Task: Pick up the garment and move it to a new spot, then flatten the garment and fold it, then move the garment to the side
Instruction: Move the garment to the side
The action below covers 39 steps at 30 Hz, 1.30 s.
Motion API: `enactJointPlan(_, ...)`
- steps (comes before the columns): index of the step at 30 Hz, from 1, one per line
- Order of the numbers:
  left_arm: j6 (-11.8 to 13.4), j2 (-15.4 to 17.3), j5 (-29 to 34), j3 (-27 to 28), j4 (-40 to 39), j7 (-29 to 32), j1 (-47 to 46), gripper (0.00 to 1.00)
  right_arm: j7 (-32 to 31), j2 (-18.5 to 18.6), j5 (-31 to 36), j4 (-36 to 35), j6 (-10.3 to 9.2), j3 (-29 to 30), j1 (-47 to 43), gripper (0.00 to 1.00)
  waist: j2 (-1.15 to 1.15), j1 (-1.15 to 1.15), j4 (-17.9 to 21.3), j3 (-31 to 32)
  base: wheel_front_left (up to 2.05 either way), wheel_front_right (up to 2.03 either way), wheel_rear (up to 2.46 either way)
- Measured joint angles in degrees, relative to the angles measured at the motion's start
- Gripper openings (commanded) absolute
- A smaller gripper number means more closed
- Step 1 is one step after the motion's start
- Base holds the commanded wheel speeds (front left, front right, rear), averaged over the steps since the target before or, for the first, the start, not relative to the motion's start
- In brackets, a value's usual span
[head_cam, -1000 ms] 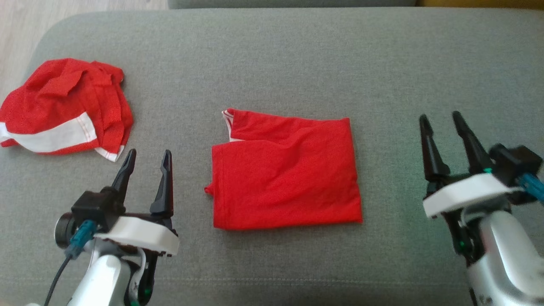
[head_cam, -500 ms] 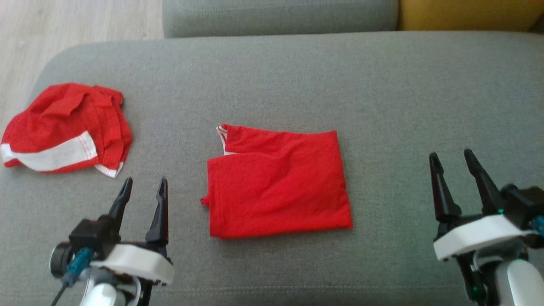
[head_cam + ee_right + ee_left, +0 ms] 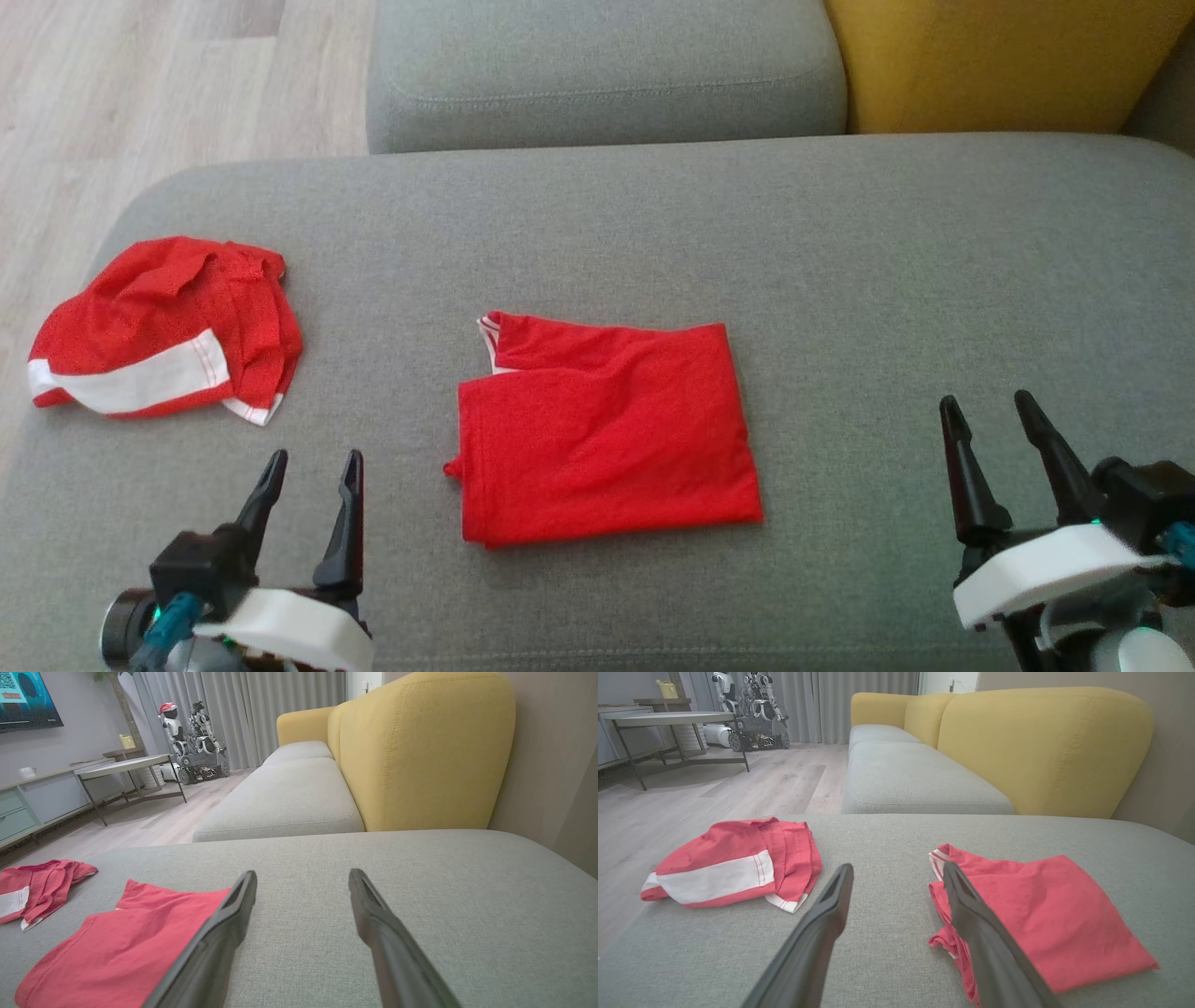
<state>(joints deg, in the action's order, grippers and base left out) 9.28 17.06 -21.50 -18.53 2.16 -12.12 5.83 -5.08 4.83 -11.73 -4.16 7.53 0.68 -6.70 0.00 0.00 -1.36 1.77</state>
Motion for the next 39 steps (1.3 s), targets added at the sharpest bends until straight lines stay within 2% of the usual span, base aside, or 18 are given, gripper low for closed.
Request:
enactJointPlan(13,0.91,1.37,0.18,-0.05,-1.63,1.00,0.09,1.00,-0.77,-0.29,0.05,-0.66,0.00,-0.11,-0.98,1.00,0.00,0.00,-0.19,1.13,0.00,0.00,0.00)
enactJointPlan(39,1.82,1.55,0.16,-0.99,-1.76,1.00,-0.03,1.00,-1.03,-0.34,0.23,-0.55,0.00,0.43,-0.95,1.00,0.00,0.00,-0.96,0.59,0.00,0.00,0.00)
